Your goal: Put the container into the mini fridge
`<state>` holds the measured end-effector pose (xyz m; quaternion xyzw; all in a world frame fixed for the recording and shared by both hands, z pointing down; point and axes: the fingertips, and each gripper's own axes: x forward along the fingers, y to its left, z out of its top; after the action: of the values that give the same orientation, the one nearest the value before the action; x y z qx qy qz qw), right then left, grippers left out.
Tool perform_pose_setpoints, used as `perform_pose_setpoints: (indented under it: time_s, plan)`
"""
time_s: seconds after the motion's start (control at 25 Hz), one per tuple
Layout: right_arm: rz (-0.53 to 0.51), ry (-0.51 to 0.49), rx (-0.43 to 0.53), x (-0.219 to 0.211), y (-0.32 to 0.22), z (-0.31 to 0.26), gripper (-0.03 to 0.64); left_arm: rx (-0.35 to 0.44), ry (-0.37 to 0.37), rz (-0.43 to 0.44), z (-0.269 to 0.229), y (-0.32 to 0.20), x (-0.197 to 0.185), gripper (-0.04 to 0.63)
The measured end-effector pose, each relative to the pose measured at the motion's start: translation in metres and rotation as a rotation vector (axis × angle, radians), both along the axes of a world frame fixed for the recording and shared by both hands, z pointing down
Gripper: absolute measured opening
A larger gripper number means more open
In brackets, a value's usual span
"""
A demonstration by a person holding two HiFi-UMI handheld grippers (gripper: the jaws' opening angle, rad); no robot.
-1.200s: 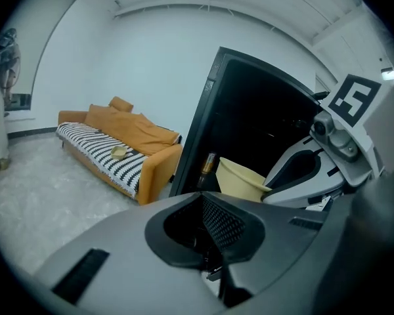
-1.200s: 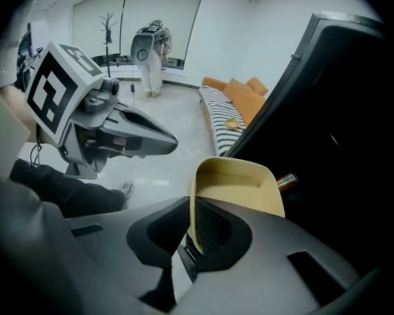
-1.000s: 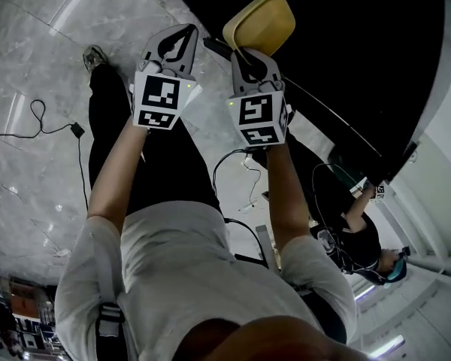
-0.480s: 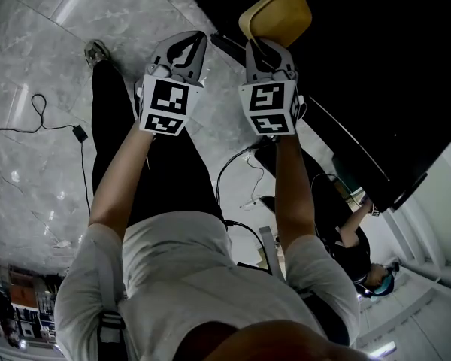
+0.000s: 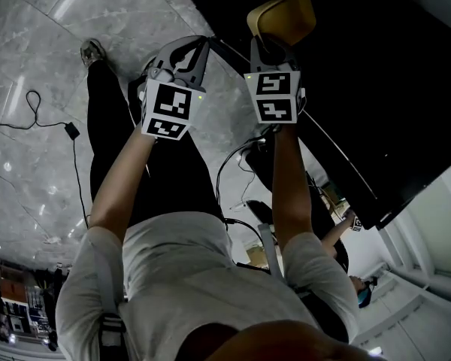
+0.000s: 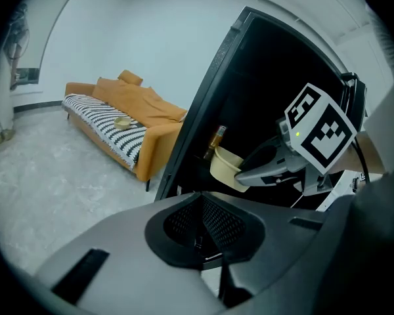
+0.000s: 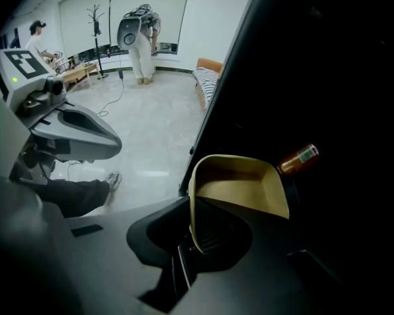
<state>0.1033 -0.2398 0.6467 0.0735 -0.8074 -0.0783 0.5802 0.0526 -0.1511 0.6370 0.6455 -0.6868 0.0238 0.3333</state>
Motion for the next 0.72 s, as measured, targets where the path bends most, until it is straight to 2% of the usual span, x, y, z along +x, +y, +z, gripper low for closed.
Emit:
perform_pose_setpoints:
  time_s: [0.2, 0.72]
  plan:
    - [0.033, 0.009, 0.029, 0.009, -0.022, 0.005, 0.051, 0.015, 0.015, -0.016, 0.001, -0.012, 0.002, 0.012]
    - [0.029, 0.029, 0.087, 0.022, -0.049, 0.004, 0.052, 0.007, 0.072, -0.061, 0.004, -0.04, 0.021, 0.012]
